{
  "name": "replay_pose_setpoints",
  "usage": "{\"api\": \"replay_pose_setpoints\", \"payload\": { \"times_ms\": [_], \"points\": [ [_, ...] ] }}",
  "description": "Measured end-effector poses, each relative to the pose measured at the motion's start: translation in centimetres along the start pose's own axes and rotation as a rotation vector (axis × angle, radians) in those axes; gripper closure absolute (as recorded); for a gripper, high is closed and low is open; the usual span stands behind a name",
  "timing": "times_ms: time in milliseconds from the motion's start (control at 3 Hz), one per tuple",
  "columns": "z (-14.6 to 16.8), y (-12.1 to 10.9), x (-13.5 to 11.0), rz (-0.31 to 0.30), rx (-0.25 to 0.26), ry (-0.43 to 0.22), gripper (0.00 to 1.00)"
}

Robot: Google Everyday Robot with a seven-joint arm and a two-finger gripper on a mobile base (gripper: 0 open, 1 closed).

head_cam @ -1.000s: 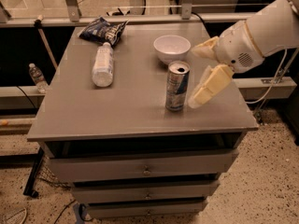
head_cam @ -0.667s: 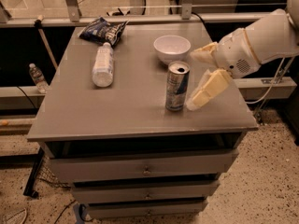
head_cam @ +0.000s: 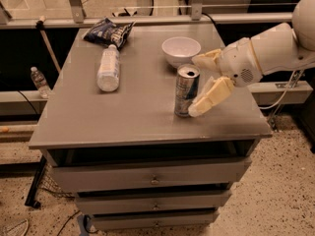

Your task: Place redbull can into white bowl

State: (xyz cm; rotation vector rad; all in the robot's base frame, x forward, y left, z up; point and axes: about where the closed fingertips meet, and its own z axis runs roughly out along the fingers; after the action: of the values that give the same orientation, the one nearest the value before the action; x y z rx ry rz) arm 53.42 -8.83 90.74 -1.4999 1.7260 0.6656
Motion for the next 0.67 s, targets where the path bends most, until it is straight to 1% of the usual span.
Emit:
{"api": "replay_pose_setpoints", "payload": {
  "times_ms": [333,667],
  "points": [
    [0.64,0.07,0.02,0.002,-0.007,-0.031,0.14],
    [1.2,0.23,-0.02,0.005,-0.019,-0.052,0.36]
  ]
}}
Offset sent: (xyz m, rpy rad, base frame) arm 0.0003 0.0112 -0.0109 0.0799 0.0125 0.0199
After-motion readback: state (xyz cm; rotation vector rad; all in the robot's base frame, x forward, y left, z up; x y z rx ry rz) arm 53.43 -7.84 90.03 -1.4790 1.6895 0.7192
